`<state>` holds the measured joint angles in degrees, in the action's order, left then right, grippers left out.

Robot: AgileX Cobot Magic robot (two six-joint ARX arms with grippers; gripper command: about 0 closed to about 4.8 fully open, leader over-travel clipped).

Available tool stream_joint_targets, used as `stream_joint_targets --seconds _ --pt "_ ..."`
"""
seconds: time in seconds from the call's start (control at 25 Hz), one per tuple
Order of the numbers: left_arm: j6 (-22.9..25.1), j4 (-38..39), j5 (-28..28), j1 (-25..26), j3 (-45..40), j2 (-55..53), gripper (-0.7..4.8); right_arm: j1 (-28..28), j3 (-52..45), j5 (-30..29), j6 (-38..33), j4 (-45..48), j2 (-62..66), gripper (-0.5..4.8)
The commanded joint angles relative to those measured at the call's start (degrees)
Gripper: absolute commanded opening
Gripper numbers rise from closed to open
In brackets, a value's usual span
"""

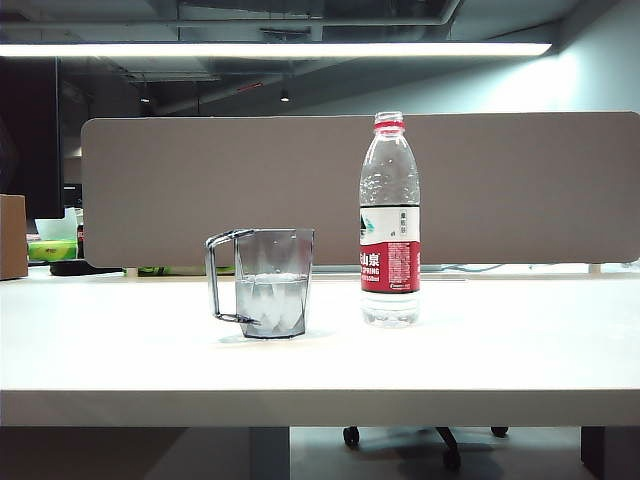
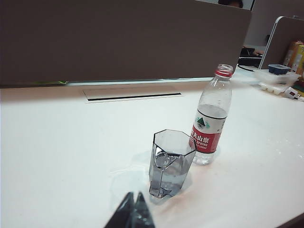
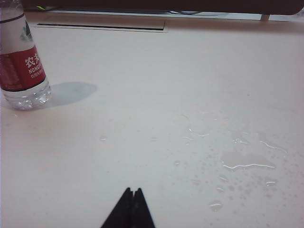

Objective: Pick up the mineral water bottle on the table and pour water into the mug until it's half full.

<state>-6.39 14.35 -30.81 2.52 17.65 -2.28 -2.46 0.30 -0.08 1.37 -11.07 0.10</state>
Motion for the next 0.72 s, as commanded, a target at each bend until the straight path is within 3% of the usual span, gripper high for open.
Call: stream_joint_targets --seconds 0.04,0.36,0.4,0.44,0.48,0.56,0.64,0.72 --pt "0.20 -0.61 -0.02 -0.02 0.11 -0.02 -0.05 -0.11 -0.15 -0.07 0.20 0.59 -0.11 -0.06" --pt "0.63 -0.68 0.00 0.00 0.07 0.00 -0.05 -0.11 -0.15 -0.07 0.20 0.59 -0.11 -0.06" --pt "5.03 -1.14 1.60 0.04 -0.28 0.35 -0.05 -0.11 -0.15 -0.07 0.20 0.59 -0.11 -0.06" --pt "8.55 -1.22 5.49 -0.02 -1.29 1.51 -0.05 -0.11 -0.15 -0.07 0.20 0.59 -0.11 -0.06" --pt "8.50 -2.21 9.68 0.04 -2.27 1.97 -0.05 -0.11 -0.15 -0.07 0.20 0.59 -0.11 -0.06" --pt "3.85 -7.89 23.21 0.02 -6.51 1.88 -0.05 -0.11 -0.15 -0.07 0.20 0.61 -0.11 -0.06" --pt "1.90 -10.86 27.91 0.00 -9.16 1.88 -0.05 -0.11 -0.15 -0.07 0.20 0.55 -0.11 -0.06" --pt "1.46 -14.69 29.16 0.00 -12.68 1.90 -0.05 -0.11 -0.15 -0.07 0.20 0.57 -0.09 -0.06"
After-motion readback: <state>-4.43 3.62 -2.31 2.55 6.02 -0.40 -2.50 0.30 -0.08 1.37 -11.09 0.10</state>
